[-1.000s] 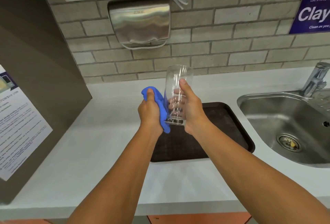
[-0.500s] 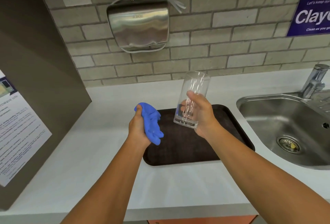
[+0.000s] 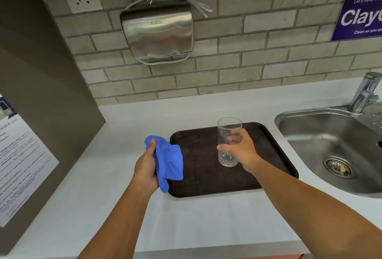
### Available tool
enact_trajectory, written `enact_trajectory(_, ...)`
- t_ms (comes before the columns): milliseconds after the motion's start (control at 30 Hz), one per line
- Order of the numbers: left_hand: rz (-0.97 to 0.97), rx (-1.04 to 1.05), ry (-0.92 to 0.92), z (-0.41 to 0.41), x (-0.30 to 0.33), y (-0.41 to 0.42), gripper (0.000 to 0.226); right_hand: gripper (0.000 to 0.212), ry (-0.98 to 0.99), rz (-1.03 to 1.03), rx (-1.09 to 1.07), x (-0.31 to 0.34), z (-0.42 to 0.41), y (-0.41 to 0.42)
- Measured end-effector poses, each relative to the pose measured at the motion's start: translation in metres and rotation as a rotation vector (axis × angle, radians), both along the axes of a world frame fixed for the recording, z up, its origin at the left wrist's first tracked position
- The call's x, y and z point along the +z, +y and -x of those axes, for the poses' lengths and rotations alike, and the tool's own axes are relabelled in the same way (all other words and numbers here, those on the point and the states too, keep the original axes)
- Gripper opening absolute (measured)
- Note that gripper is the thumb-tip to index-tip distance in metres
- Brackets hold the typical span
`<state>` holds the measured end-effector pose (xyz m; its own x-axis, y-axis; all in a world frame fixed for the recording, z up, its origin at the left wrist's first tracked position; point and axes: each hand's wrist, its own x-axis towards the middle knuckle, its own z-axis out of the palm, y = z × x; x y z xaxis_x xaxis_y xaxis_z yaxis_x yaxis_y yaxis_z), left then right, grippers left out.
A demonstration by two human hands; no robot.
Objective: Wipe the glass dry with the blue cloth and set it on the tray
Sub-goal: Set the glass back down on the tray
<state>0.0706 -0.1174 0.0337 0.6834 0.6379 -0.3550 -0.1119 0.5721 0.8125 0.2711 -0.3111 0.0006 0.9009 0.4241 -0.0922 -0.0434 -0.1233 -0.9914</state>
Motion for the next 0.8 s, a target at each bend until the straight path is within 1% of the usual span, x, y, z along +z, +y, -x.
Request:
enact_trajectory(67, -0.015, 0.012, 0.007, 0.003, -0.004, 0.005, 0.053, 0.071, -0.005, 0.016, -0.005, -0.008, -0.001, 0.002)
enact_trajectory(133, -0.008, 0.006, -0.004, 0.007, -0.004, 0.006, 0.06, 0.072, -0.009, 0.016, -0.01, -0.012, -0.002, 0.005)
enact_trajectory(333, 0.003, 0.03, 0.023, 0.011, -0.004, 0.008, 0.043, 0.075, -0.016, -0.014, 0.001, -0.015, -0.005, 0.015)
enact_trajectory(500, -0.004, 0.031, 0.055, 0.01, -0.006, 0.006, 0.043, 0.079, -0.023, 0.028, 0.032, -0.014, -0.009, 0.023)
enact_trajectory(700, 0.023, 0.049, 0.019, 0.009, -0.006, 0.005, 0.054, 0.081, -0.041, 0.09, 0.035, -0.016, -0.017, 0.024)
enact_trajectory(800, 0.01, 0.044, 0.04, 0.009, -0.005, 0.006, 0.044, 0.081, -0.035, 0.106, 0.032, -0.018, -0.019, 0.024)
